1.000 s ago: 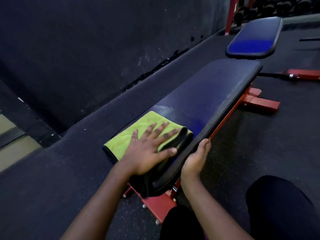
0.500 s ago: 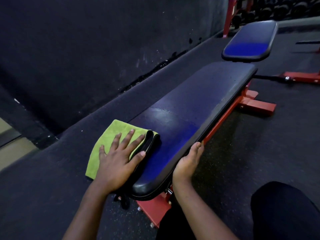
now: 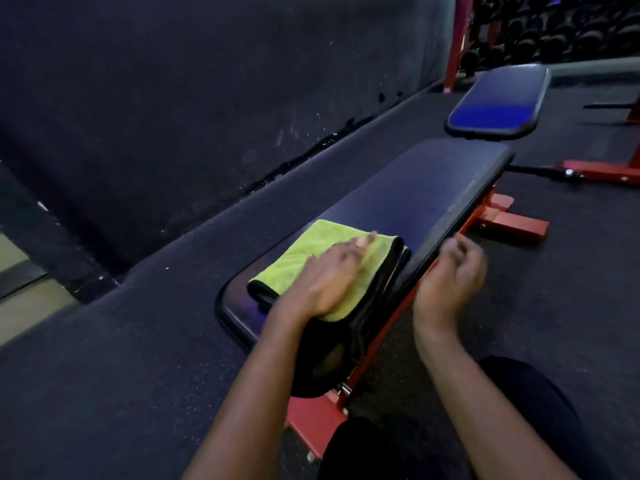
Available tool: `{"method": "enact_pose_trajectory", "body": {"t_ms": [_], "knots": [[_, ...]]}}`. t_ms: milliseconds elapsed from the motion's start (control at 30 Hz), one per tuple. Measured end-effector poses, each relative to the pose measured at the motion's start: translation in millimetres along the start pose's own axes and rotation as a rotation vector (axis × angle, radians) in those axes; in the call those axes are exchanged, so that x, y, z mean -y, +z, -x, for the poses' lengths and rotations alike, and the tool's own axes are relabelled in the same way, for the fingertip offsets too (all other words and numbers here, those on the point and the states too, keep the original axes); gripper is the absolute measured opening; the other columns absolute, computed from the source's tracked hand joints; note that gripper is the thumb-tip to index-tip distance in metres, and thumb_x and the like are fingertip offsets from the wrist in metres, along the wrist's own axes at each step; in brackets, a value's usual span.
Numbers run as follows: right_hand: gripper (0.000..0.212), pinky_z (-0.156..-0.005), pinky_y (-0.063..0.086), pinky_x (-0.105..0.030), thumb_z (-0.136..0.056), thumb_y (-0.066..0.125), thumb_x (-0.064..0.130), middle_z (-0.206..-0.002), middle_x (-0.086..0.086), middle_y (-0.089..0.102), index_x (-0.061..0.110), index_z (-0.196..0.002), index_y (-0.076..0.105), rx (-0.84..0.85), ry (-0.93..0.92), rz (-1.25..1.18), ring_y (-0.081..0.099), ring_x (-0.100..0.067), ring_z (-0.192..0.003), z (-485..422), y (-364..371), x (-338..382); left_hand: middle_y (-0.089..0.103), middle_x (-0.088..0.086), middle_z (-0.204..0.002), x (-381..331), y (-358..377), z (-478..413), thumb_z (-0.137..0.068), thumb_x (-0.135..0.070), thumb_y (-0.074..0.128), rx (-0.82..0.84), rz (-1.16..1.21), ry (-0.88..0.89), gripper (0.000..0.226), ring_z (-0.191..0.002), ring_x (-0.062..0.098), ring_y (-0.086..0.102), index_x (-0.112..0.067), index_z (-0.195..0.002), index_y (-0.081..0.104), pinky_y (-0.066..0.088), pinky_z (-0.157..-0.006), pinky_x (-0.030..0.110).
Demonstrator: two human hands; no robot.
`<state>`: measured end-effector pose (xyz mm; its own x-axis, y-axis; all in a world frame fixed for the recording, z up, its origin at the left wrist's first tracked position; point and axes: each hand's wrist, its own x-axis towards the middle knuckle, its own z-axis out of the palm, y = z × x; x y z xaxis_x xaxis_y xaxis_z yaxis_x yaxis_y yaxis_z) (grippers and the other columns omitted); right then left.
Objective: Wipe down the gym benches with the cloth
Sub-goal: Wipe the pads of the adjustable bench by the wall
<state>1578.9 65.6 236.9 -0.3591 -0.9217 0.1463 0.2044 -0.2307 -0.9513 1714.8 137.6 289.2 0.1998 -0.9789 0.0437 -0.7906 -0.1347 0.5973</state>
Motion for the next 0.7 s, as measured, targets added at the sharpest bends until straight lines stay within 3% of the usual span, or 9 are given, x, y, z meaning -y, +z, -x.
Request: {"method": "enact_pose_trajectory", "body": {"t_ms": [67,133,167,233,300,367,500,600,700], "knots": [[0.040,-0.090,0.050,-0.047,-0.092,0.047,0.046,-0.112,-0.002,0.063,0.016,-0.113,0.065,0.265,-0.292,0.171,0.059,-0.020,-0.102,3,29,32,0.068,-0.004,-0.120,26,-33,12,-0.095,-0.047,0.029,-0.405,0.252,-0.012,0.043,-0.113,0.014,0.061,-0.036,-0.115,0.066,0.046,-0.102,0.043],[0.052,-0.104,0.040,-0.049,-0.088,0.044,0.064,-0.118,0.000,0.066,0.025,-0.115,0.064,0.745,-0.460,0.464,0.059,-0.020,-0.111,21,64,54,0.072,-0.004,-0.091,62,-64,23,-0.095,-0.042,0.035,-0.763,0.229,-0.079,0.037,-0.093,0.019,0.067,-0.026,-0.090,0.067,0.051,-0.089,0.040],[0.063,-0.112,0.030,-0.050,-0.086,0.039,0.075,-0.134,-0.001,0.060,0.032,-0.126,0.059,0.998,-0.491,0.705,0.052,-0.022,-0.125,33,76,59,0.070,-0.003,-0.086,80,-75,27,-0.097,-0.040,0.036,-0.813,0.194,-0.158,0.035,-0.092,0.022,0.066,-0.025,-0.085,0.064,0.050,-0.087,0.038],[0.090,-0.114,0.004,-0.063,-0.073,0.025,0.095,-0.165,-0.002,0.017,0.047,-0.150,0.030,1.321,-0.532,1.158,0.013,-0.031,-0.151,53,90,52,0.069,-0.001,-0.085,112,-89,32,-0.103,-0.035,0.036,-0.722,0.107,-0.345,0.034,-0.097,0.027,0.065,-0.023,-0.086,0.064,0.044,-0.084,0.033],[0.110,-0.107,-0.012,-0.072,-0.060,0.021,0.103,-0.165,-0.001,-0.013,0.049,-0.154,0.002,1.403,-0.565,1.324,-0.016,-0.038,-0.150,63,87,36,0.069,0.004,-0.090,135,-90,27,-0.104,-0.037,0.035,-0.598,0.045,-0.472,0.038,-0.103,0.029,0.063,-0.020,-0.096,0.067,0.040,-0.085,0.032],[0.115,-0.105,-0.013,-0.075,-0.056,0.022,0.105,-0.164,0.000,-0.016,0.049,-0.153,-0.005,1.391,-0.637,1.345,-0.018,-0.040,-0.149,63,85,24,0.071,0.007,-0.097,147,-91,17,-0.103,-0.045,0.031,-0.507,0.048,-0.515,0.045,-0.107,0.029,0.062,-0.021,-0.104,0.070,0.043,-0.092,0.034],[0.094,-0.108,-0.007,-0.074,-0.073,0.023,0.095,-0.166,0.006,-0.011,0.051,-0.153,0.002,1.427,-0.674,1.363,-0.011,-0.033,-0.151,47,106,18,0.062,0.018,-0.126,152,-86,-6,-0.100,-0.058,0.020,-0.371,0.072,-0.618,0.065,-0.123,0.034,0.052,-0.018,-0.118,0.068,0.037,-0.108,0.044],[0.087,-0.110,-0.003,-0.072,-0.081,0.022,0.088,-0.166,0.010,-0.007,0.043,-0.155,0.010,1.409,-0.665,1.399,-0.007,-0.029,-0.152,26,154,3,0.039,0.025,-0.149,154,-76,-14,-0.100,-0.059,0.014,-0.278,0.040,-0.698,0.074,-0.138,0.037,0.037,-0.006,-0.142,0.046,0.028,-0.113,0.044],[0.086,-0.111,0.000,-0.072,-0.085,0.024,0.083,-0.166,0.008,0.008,0.035,-0.156,0.020,1.382,-0.624,1.445,-0.001,-0.028,-0.153,10,196,-4,0.031,0.022,-0.154,153,-72,-16,-0.101,-0.058,0.015,-0.260,0.055,-0.725,0.074,-0.142,0.035,0.032,-0.004,-0.148,0.034,0.025,-0.114,0.044]]}}
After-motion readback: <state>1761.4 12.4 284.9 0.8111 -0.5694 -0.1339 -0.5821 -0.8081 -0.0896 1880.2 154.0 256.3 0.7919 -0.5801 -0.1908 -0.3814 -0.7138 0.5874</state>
